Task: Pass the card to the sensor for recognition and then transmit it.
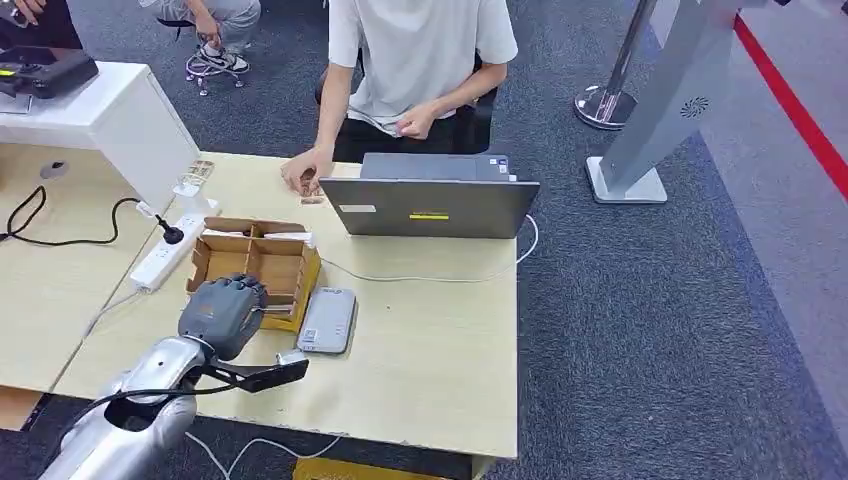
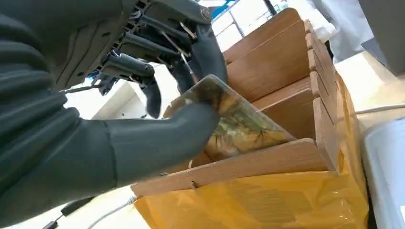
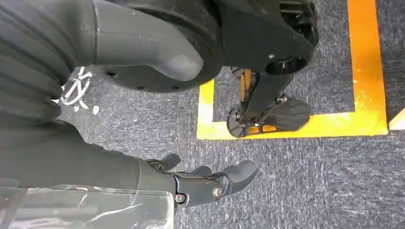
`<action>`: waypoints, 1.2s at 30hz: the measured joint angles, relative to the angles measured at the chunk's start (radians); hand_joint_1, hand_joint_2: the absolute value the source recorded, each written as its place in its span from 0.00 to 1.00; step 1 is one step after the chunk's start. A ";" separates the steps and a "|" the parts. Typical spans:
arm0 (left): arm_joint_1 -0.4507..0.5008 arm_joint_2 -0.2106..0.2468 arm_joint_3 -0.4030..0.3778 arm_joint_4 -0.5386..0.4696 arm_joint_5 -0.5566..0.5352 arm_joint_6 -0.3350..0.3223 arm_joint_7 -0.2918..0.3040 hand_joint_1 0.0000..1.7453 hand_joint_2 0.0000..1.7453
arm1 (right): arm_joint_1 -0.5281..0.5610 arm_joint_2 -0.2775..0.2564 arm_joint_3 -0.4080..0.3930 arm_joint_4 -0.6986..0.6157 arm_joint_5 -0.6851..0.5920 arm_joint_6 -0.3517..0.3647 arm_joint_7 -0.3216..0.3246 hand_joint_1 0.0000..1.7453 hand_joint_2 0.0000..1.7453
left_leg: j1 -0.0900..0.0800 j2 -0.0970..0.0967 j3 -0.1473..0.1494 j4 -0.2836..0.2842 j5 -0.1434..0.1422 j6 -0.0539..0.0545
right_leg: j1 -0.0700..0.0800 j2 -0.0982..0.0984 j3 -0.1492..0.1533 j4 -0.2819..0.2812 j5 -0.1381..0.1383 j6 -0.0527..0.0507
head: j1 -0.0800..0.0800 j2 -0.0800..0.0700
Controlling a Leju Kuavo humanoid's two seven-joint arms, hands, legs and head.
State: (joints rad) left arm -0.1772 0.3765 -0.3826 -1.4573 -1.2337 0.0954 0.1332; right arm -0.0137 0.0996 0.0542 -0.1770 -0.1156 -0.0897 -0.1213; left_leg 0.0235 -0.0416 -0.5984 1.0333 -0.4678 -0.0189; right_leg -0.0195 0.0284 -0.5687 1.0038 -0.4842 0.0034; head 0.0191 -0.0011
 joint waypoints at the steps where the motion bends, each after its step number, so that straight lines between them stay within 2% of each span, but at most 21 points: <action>1: -0.002 -0.001 0.000 0.002 0.002 -0.002 -0.001 1.00 1.00 | -0.001 0.000 0.000 0.000 0.000 0.003 0.001 0.00 1.00 | 0.000 0.000 0.000 0.000 0.000 0.000 | 0.000 0.000 0.000 0.000 0.000 0.000 | 0.000 0.000; 26: -0.020 -0.018 0.000 0.013 0.036 -0.013 -0.022 1.00 1.00 | -0.002 -0.002 0.000 0.000 0.004 0.008 0.013 0.00 1.00 | 0.000 0.000 0.000 0.000 0.000 0.000 | 0.000 0.000 0.000 0.000 0.000 0.000 | 0.000 0.000; 28: -0.020 -0.018 0.000 0.013 0.038 0.007 -0.034 1.00 1.00 | -0.002 -0.002 0.000 0.000 0.003 0.008 0.014 0.00 1.00 | 0.000 0.000 0.000 0.000 0.000 0.000 | 0.000 0.000 0.000 0.000 0.000 0.000 | 0.000 0.000; 31: -0.011 -0.024 0.000 -0.004 0.029 0.070 -0.058 1.00 1.00 | -0.002 -0.002 0.000 0.000 0.003 0.007 0.016 0.00 1.00 | 0.000 0.000 0.000 0.000 0.000 0.000 | 0.000 0.000 0.000 0.000 0.000 0.000 | 0.000 0.000; 34: 0.014 -0.035 -0.001 -0.078 -0.002 0.179 -0.091 1.00 1.00 | -0.001 -0.002 0.000 0.000 0.003 0.004 0.017 0.00 1.00 | 0.000 0.000 0.000 0.000 0.000 0.000 | 0.000 0.000 0.000 0.000 0.000 0.000 | 0.000 0.000; 36: 0.026 -0.039 -0.010 -0.141 -0.026 0.209 -0.097 1.00 1.00 | -0.002 -0.002 0.000 0.000 0.000 0.002 0.017 0.00 1.00 | 0.000 0.000 0.000 0.000 0.000 0.000 | 0.000 0.000 0.000 0.000 0.000 0.000 | 0.000 0.000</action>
State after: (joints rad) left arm -0.1509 0.3376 -0.3930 -1.5978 -1.2597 0.3045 0.0366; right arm -0.0152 0.0980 0.0538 -0.1766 -0.1152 -0.0881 -0.1045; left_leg 0.0231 -0.0417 -0.5985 1.0336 -0.4680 -0.0189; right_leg -0.0197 0.0286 -0.5688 1.0036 -0.4842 0.0035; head 0.0187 -0.0011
